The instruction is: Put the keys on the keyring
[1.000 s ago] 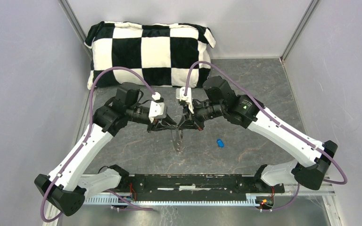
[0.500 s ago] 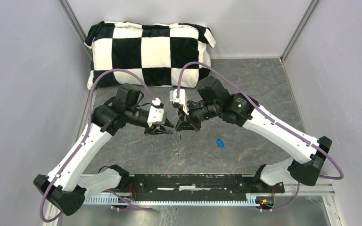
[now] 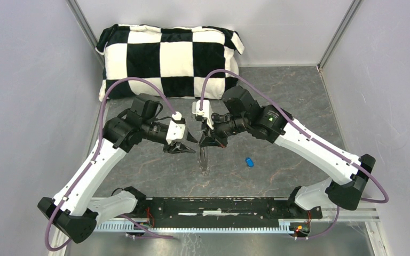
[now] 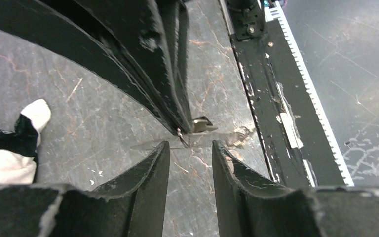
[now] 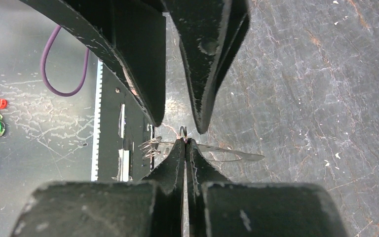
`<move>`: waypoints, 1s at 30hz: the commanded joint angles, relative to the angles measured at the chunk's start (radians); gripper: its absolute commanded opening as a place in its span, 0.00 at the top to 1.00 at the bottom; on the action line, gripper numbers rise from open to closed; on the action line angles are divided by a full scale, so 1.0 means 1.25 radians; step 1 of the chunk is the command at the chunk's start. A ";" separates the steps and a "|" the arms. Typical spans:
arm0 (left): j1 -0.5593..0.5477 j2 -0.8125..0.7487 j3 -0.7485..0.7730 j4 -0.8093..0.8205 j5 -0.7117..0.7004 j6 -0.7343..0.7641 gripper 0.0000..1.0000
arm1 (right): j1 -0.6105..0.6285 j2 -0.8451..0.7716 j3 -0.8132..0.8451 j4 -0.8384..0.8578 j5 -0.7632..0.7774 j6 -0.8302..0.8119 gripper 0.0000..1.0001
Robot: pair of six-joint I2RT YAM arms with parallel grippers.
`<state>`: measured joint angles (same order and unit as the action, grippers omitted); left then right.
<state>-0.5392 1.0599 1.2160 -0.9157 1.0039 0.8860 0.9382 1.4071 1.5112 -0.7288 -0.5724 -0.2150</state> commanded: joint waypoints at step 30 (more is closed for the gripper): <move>-0.024 -0.030 -0.042 0.061 0.024 -0.046 0.98 | -0.001 -0.034 0.022 0.135 -0.011 0.073 0.76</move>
<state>-0.5549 1.0668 1.1870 -0.9054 0.9966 0.8577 0.9485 1.4387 1.5402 -0.7486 -0.5854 -0.1688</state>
